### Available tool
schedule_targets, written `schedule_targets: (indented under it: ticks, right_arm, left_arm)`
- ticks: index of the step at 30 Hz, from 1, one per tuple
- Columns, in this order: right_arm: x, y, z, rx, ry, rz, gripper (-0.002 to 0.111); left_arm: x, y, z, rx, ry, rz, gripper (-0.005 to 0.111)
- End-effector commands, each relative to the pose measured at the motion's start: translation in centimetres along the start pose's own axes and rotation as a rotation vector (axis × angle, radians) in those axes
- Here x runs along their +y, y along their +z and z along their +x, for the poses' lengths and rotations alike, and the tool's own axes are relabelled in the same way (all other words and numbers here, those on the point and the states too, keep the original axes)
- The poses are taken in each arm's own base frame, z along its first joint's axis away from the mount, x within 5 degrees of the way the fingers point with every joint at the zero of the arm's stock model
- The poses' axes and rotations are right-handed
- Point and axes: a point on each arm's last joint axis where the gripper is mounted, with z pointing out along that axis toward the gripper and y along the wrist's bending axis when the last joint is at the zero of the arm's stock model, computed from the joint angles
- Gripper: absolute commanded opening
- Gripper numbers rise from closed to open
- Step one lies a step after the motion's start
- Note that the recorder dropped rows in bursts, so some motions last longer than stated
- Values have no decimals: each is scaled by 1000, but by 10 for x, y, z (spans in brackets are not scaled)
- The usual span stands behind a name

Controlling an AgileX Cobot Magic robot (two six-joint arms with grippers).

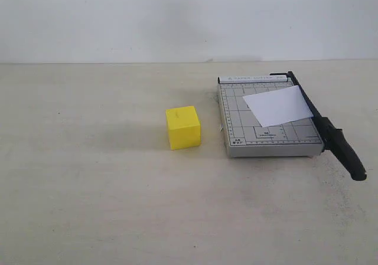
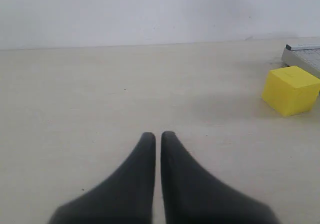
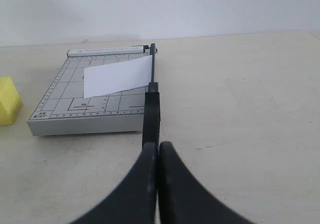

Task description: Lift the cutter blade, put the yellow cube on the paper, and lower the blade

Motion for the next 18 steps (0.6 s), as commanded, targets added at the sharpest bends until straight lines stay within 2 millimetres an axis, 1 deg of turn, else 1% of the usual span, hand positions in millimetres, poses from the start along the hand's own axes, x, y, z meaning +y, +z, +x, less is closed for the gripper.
schedule_targets:
  ticks: [1, 6, 8, 9, 10, 11, 12, 16, 18]
  right_arm:
    - [0, -1, -1, -14, -6, -4, 0]
    - [0, -1, -2, -18, -6, -4, 0]
    - [0, -1, -4, -47, -1, -5, 0]
    - [1, -1, -6, -65, 56, -17, 0]
    - [3, -1, -7, -77, 192, -44, 0]
    - [6, -1, -9, -82, 367, -79, 0]
    - [7, -1, -9, -81, 477, -102, 0]
    - [9, -2, -10, -84, 567, -127, 0]
    - [9, -2, -10, -84, 569, -128, 0]
  left_arm:
    - [-1, -1, -2, -21, -16, 10, 4]
    - [-1, -1, -2, -21, -16, 10, 4]
    - [-1, -1, -2, -21, -16, 10, 4]
    - [-1, -1, -2, -21, -16, 10, 4]
    - [-1, -1, -2, -21, -16, 10, 4]
    - [-1, -1, -2, -21, -16, 10, 4]
    - [-1, -1, -2, -21, -16, 10, 4]
    - [-1, -1, -2, -21, -16, 10, 4]
    - [-1, -1, -2, -21, -16, 10, 4]
